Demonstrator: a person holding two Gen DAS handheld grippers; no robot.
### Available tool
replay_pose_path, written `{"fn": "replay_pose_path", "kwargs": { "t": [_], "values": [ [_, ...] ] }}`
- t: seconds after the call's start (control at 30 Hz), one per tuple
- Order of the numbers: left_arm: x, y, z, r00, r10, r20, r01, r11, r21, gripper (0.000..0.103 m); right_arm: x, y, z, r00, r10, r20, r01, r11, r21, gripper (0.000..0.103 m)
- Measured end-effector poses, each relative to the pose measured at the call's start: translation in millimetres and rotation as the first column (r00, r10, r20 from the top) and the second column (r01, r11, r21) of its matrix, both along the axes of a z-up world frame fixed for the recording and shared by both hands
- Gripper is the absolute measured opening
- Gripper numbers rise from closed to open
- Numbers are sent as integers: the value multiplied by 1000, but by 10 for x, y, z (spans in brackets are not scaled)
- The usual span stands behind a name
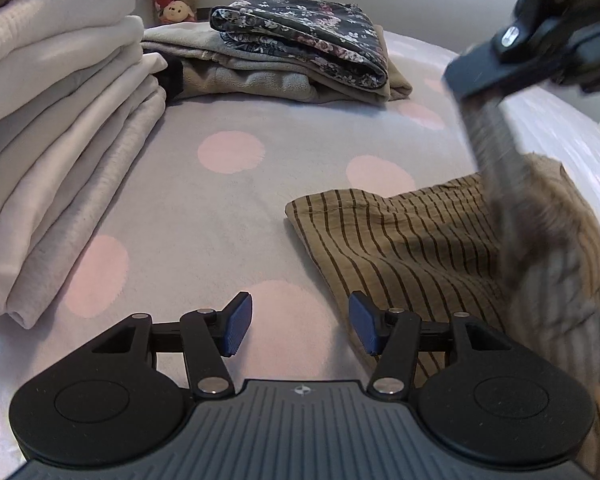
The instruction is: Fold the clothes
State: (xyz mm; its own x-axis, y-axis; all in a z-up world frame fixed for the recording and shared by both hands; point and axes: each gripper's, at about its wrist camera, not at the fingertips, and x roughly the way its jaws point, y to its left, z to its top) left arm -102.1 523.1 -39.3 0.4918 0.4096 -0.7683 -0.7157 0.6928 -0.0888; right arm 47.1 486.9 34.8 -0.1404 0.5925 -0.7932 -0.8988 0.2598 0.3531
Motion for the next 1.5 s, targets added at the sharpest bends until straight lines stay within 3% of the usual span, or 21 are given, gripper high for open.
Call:
{"fn": "replay_pose_path", "kwargs": {
  "t": [0.1, 0.37, 0.57, 0.6, 0.87, 1.17, 1.33, 1.5],
  "values": [
    [-40, 52, 2, 999, 15, 38, -14, 1000, -26, 52, 12, 136, -214, 1000, -7, -31, 6, 1000, -20, 5],
    [-43, 98, -67, 999, 26, 41, -24, 999, -44, 52, -25, 340, -598, 998, 8, -69, -11, 999, -44, 5],
    [-55, 118, -105, 997, 27, 69, -21, 996, -82, 52, -35, 313, -544, 999, 17, -27, -17, 1000, -21, 19],
    [-60, 115, -89, 996, 26, 81, -20, 996, -82, 52, -37, 277, -511, 1000, 18, -16, -18, 1000, -16, 24],
    [-65, 42, 72, 992, 4, 129, 5, 997, -74, 53, -92, -230, -317, 994, 31, 101, -30, 999, -16, 27],
    [-80, -41, 217, 983, -7, 185, 19, 998, -62, 58, -357, -1132, -343, 982, 49, 184, -45, 999, -25, 27],
    [30, -90, 262, 977, -21, 211, 31, 999, -43, 58, -639, -1558, -407, 975, 61, 213, -61, 998, -8, 36],
    [183, -100, 156, 990, -26, 138, 34, 998, -52, 57, -890, -1725, -568, 970, 68, 233, -65, 998, -19, 43]
  ]
}}
